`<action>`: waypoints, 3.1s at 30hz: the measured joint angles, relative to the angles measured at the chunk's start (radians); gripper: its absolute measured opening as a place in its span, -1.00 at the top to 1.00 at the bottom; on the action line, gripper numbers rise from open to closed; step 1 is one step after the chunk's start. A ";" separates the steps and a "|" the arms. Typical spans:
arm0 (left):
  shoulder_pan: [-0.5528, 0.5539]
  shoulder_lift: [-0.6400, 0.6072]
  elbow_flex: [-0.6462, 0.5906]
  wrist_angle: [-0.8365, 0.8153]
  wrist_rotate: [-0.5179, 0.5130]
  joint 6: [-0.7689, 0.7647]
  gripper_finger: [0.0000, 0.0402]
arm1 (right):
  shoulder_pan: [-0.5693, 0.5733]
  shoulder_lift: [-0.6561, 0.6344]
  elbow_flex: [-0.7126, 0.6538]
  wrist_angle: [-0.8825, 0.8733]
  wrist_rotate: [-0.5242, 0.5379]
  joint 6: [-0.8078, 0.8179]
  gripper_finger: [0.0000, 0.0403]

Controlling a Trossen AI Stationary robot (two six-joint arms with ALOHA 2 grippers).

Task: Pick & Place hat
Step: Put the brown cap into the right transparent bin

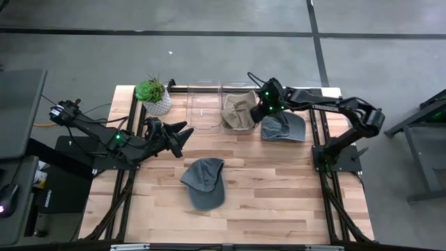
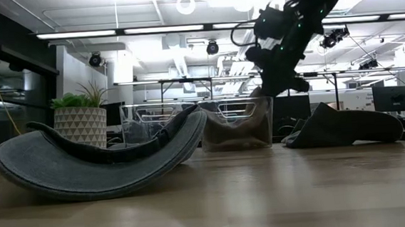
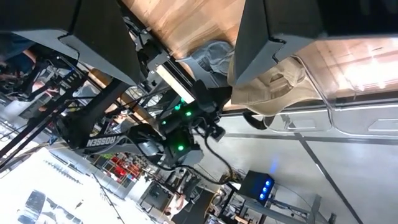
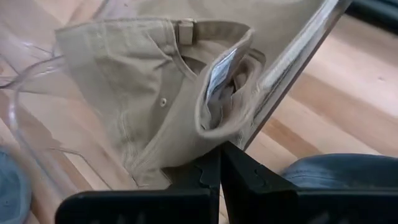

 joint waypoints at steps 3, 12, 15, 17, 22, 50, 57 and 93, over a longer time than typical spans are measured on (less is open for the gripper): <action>0.000 0.000 0.000 -0.004 0.000 0.000 -0.20 | 0.000 0.026 0.000 0.003 -0.001 0.016 1.00; 0.000 0.000 0.000 -0.013 0.000 -0.001 -0.20 | -0.011 0.020 0.000 -0.002 0.038 0.032 1.00; 0.000 0.000 0.000 -0.012 0.000 -0.001 -0.20 | -0.016 0.014 0.000 -0.025 0.041 0.042 1.00; 0.000 0.000 0.000 -0.012 0.000 -0.001 -0.20 | -0.017 0.012 0.000 -0.033 0.042 0.042 1.00; 0.000 0.000 0.000 -0.012 0.000 -0.002 -0.20 | -0.016 0.011 0.000 -0.078 0.068 0.041 1.00; 0.000 0.000 0.000 -0.012 0.011 -0.024 -0.20 | -0.022 -0.155 0.000 -0.016 0.011 0.067 1.00; 0.000 0.000 0.000 -0.012 0.013 -0.024 -0.20 | -0.022 -0.108 0.000 0.002 0.019 0.072 1.00; 0.000 0.000 0.000 -0.016 0.017 -0.027 -0.20 | -0.034 -0.199 0.000 -0.011 0.037 0.006 1.00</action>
